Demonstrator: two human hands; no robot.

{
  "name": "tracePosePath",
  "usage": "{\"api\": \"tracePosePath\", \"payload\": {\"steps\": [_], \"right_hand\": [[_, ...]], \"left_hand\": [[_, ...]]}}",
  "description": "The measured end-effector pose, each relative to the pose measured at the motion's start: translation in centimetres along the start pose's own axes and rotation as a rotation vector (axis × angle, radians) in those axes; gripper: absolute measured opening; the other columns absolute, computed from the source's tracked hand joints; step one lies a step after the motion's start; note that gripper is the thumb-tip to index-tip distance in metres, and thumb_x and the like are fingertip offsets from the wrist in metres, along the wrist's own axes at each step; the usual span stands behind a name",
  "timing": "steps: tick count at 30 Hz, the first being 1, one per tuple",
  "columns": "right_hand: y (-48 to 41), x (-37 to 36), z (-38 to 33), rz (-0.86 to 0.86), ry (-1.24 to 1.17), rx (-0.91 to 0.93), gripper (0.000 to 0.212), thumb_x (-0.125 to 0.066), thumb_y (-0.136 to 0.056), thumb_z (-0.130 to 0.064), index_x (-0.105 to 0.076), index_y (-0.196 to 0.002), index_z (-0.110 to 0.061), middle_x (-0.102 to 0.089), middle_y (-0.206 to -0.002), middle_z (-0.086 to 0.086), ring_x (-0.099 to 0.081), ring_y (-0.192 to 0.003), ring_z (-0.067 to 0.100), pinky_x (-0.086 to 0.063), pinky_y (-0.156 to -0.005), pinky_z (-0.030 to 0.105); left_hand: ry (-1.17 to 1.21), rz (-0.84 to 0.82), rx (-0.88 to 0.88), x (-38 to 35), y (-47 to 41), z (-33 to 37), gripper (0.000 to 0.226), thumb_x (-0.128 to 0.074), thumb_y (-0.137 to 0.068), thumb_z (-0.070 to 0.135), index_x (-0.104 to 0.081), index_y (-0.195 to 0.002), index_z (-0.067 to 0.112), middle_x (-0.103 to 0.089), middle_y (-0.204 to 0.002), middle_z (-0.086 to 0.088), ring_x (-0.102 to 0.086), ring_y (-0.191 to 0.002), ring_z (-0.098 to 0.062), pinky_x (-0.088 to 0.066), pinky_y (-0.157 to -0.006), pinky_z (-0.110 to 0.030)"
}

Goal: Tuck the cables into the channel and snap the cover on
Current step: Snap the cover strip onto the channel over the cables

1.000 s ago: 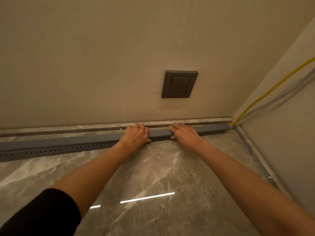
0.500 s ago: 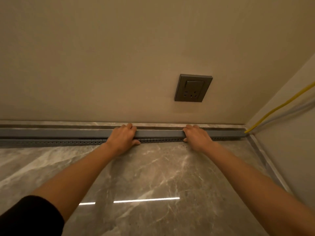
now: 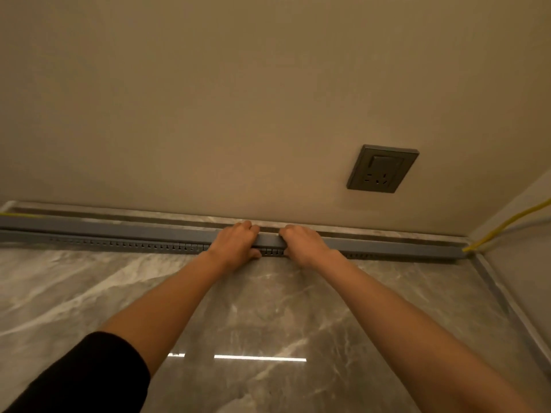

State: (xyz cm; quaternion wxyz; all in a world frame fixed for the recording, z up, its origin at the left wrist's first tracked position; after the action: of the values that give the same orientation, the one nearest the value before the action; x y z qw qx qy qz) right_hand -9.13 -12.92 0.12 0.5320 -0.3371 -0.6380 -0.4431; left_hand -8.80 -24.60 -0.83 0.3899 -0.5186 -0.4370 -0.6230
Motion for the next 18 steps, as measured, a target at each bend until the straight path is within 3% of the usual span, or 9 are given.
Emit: {"api": "tracePosePath", "payload": {"steps": [4, 10, 18], "right_hand": [[-0.1, 0.0, -1.0, -0.023, 0.07, -0.071, 0.028, -0.045, -0.092, -0.004, -0.053, -0.118, -0.005, -0.055, -0.126, 0.017, -0.054, -0.116, 0.033, -0.043, -0.093, 0.04], [-1.1, -0.1, -6.1, 0.01, 0.062, -0.147, 0.025, -0.044, -0.092, -0.004, -0.052, -0.116, -0.004, -0.056, -0.124, 0.016, -0.055, -0.113, 0.032, -0.044, -0.09, 0.039], [-2.1, -0.3, -8.3, 0.011, 0.01, -0.22, 0.024, -0.041, -0.092, -0.004, -0.053, -0.114, -0.005, -0.056, -0.125, 0.017, -0.053, -0.115, 0.033, -0.042, -0.093, 0.039]], "left_hand": [[-0.019, -0.005, -0.012, 0.4, 1.5, -4.5, 0.048, -0.057, -0.087, 0.039, -0.046, -0.121, 0.007, -0.049, -0.126, -0.013, -0.047, -0.117, -0.029, -0.041, -0.093, -0.039], [-0.075, 0.029, -0.129, 0.0, 1.7, -5.2, 0.048, -0.055, -0.089, 0.034, -0.046, -0.122, 0.002, -0.048, -0.127, -0.017, -0.044, -0.119, -0.031, -0.039, -0.096, -0.039], [0.062, 0.029, -0.193, 0.0, 2.7, -10.1, 0.047, -0.06, -0.085, 0.036, -0.049, -0.116, 0.003, -0.049, -0.124, -0.015, -0.045, -0.117, -0.03, -0.04, -0.093, -0.039]]}}
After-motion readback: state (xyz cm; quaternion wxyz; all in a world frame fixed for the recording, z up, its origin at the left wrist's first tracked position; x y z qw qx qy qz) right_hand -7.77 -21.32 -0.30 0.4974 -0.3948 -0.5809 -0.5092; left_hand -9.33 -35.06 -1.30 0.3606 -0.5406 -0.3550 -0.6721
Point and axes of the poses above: each hand's wrist, its own y-axis away from the middle knuckle, its own x-axis out of the back of the hand, z = x × y, the point moved 5 cm from there along -y, towards the middle knuckle
